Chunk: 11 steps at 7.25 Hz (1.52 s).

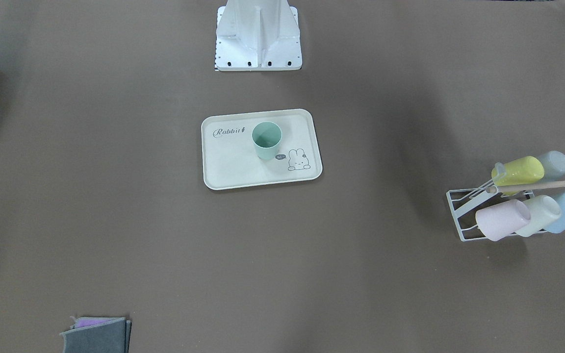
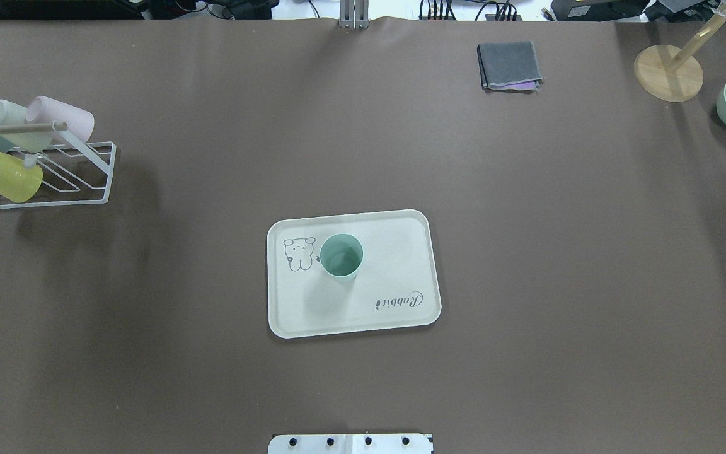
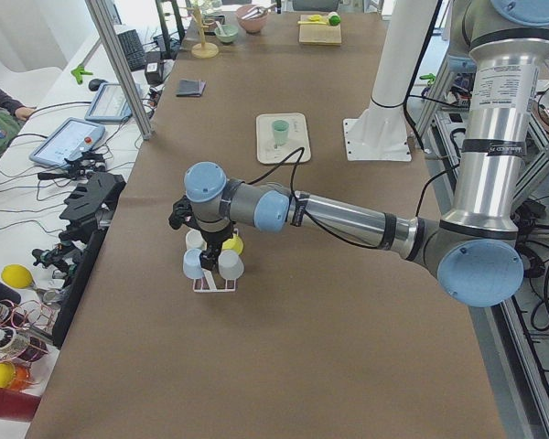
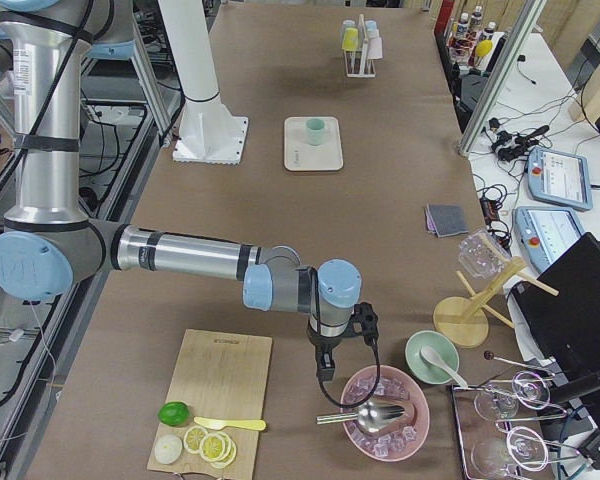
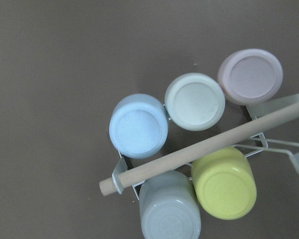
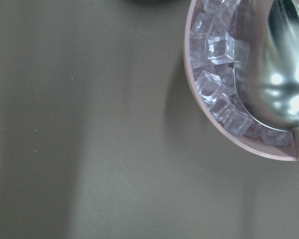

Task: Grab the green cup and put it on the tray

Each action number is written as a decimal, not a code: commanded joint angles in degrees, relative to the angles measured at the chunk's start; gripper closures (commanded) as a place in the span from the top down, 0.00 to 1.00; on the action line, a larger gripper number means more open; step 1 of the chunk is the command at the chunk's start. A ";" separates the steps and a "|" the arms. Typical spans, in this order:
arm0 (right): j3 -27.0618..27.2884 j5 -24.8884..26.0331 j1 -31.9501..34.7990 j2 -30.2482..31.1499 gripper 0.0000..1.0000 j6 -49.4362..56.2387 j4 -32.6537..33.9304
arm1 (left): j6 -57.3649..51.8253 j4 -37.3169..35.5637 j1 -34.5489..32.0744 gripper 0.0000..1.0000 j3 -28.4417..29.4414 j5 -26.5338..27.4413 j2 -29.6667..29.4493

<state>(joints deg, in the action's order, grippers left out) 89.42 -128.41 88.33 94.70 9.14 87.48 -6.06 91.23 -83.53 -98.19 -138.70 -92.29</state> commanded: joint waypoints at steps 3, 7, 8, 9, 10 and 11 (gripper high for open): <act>0.05 -0.09 0.00 -0.31 1.00 0.00 -0.03 | -4.31 -0.44 -5.23 0.99 3.35 0.10 6.15; -0.03 -0.09 0.00 -2.32 1.00 0.17 -0.12 | -4.31 0.18 -6.20 0.99 4.42 -0.16 7.21; -0.12 0.00 0.00 -3.37 1.00 0.44 -0.03 | -4.31 0.27 -6.20 0.99 4.41 0.27 7.30; -0.30 0.00 0.00 -3.47 1.00 0.26 -0.03 | -4.31 0.35 -6.38 0.99 4.24 0.28 7.39; -0.47 -0.09 -0.09 -3.56 1.00 0.44 -0.03 | -4.31 0.36 -6.46 0.99 4.24 0.28 7.39; -0.47 -0.09 -0.09 -3.64 1.00 0.53 -0.12 | -4.31 0.36 -6.47 0.99 4.33 0.28 7.30</act>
<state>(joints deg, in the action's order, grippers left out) 89.03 -128.47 88.27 91.23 9.55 87.43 -10.37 91.56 -89.94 -93.90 -138.45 -84.95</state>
